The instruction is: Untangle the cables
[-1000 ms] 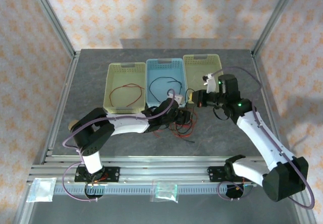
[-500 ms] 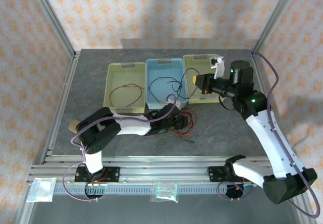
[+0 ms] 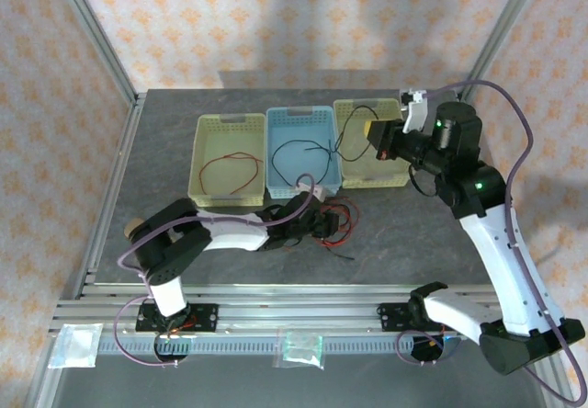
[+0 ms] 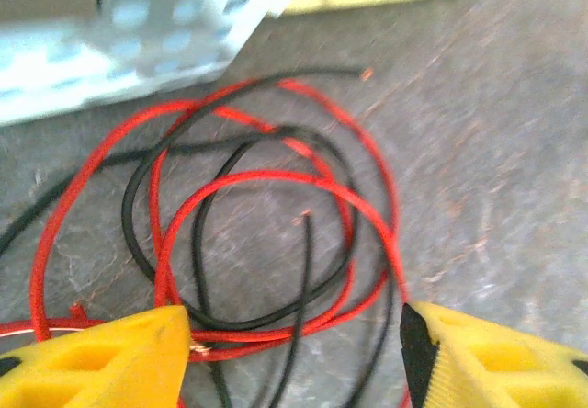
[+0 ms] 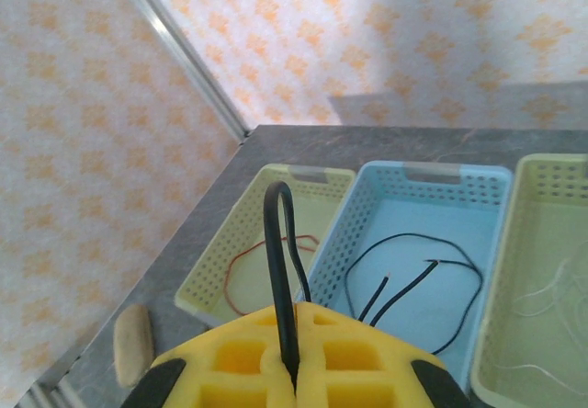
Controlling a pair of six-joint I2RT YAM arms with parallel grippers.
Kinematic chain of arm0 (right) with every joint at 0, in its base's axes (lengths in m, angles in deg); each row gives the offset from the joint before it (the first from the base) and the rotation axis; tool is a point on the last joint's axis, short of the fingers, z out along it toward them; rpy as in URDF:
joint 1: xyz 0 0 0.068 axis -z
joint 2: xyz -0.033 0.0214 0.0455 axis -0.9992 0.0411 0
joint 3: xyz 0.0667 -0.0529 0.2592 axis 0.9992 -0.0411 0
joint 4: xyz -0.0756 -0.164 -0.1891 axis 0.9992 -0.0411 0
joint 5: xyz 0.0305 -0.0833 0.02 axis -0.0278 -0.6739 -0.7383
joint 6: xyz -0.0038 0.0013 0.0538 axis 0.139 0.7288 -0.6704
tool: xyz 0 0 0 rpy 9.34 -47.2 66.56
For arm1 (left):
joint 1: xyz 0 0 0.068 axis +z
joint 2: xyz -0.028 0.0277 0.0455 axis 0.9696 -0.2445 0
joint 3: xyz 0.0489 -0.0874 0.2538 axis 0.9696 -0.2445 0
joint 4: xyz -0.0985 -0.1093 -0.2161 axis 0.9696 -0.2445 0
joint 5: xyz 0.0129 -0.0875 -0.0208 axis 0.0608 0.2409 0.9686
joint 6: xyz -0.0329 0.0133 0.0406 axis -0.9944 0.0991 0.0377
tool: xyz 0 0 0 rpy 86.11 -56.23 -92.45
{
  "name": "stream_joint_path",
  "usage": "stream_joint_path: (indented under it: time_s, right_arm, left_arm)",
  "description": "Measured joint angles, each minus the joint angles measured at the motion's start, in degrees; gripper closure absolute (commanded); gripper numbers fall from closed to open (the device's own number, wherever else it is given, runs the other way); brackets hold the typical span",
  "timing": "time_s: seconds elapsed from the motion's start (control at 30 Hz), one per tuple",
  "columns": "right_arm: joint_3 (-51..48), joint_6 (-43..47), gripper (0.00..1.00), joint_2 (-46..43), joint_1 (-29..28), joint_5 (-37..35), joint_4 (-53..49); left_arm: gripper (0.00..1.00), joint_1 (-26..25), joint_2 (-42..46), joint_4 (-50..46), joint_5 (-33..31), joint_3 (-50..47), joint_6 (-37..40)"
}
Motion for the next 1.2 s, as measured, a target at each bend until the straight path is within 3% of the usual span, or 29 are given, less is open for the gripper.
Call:
stream_joint_path:
  time_s: [0.27, 0.43, 0.7, 0.97, 1.2]
  right_arm:
    - [-0.33, -2.93, 1.00, 2.40, 0.00, -4.15, 1.62]
    - [-3.85, -5.86, 1.00, 6.62, -0.24, -3.74, 7.28]
    - [-4.42, -8.07, 1.00, 20.46, -5.44, -3.58, 13.73]
    - [-3.28, -9.14, 1.00, 33.70, -9.55, 0.50, 17.25]
    - [5.77, -8.52, 1.00, 45.70, -9.46, -0.44, 14.56]
  left_arm:
    - [0.37, -0.28, 19.45, -0.85, -7.87, -0.37, 0.81]
    - [0.33, 1.66, 26.43, -2.36, -12.41, -4.42, 0.98]
    - [0.30, 7.04, 33.03, -8.63, -16.15, -11.72, -0.59]
    - [0.30, 8.31, 37.22, -10.43, -18.03, -12.70, -1.51]
    - [0.30, 8.33, 35.98, -11.17, -17.92, -13.07, -2.51]
